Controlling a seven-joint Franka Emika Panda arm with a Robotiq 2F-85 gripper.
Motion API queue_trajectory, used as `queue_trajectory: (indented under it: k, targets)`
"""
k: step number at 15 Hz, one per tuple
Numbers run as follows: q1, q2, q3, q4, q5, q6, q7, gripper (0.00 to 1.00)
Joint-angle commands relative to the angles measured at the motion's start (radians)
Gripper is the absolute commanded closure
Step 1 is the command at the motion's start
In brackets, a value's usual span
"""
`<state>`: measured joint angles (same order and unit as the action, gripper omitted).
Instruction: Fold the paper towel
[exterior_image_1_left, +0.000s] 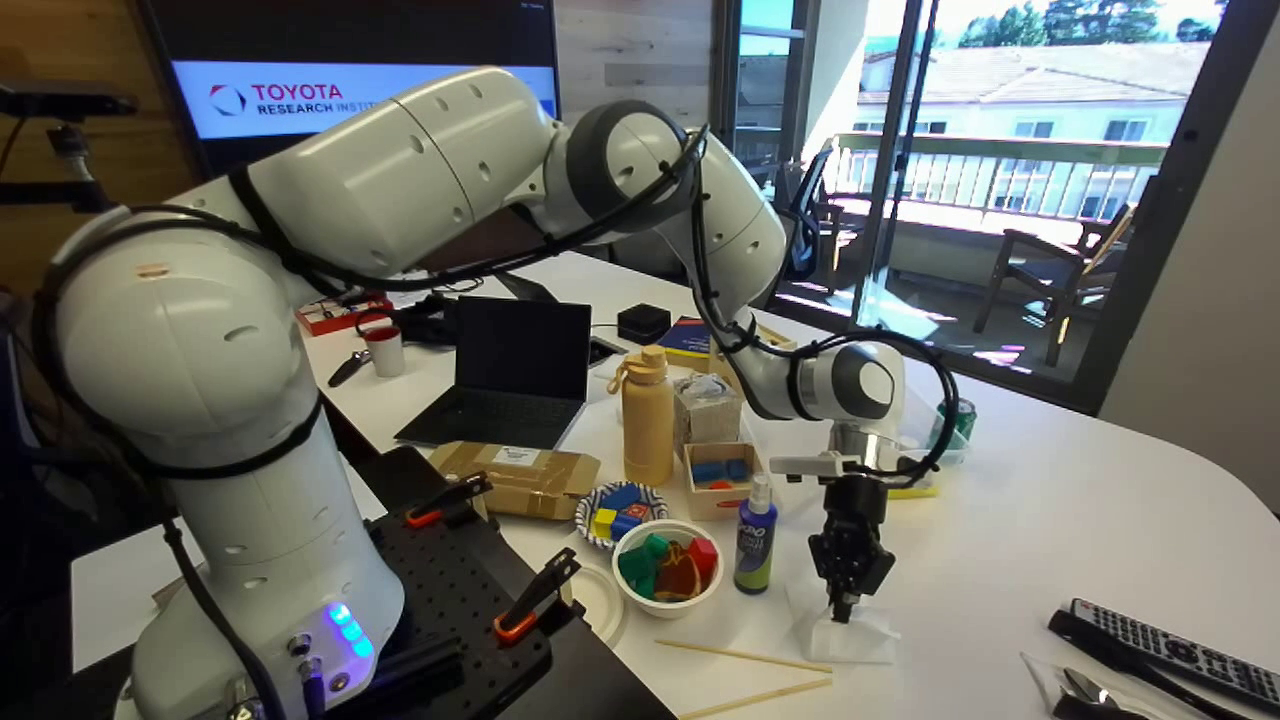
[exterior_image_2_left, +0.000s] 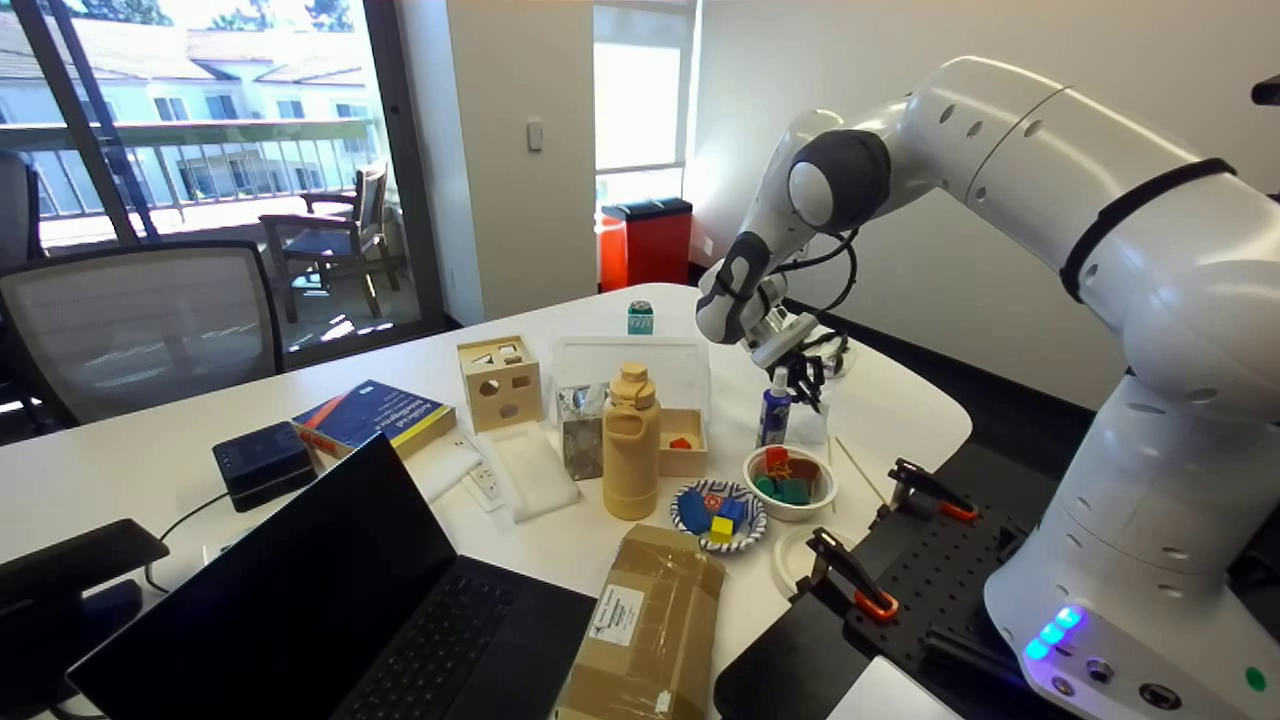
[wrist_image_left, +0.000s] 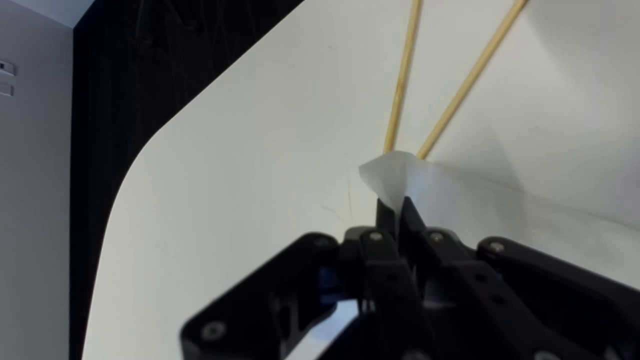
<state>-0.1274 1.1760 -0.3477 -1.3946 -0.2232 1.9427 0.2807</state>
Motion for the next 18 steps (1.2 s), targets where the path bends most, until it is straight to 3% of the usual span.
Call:
queue_trajectory:
  k: [1,18]
  targets:
    - [0.027,0.002,0.0,0.012,-0.027,-0.016,0.034,0.99]
    - [0.145,0.03,-0.007,0.018,-0.102,-0.038,0.106,0.99]
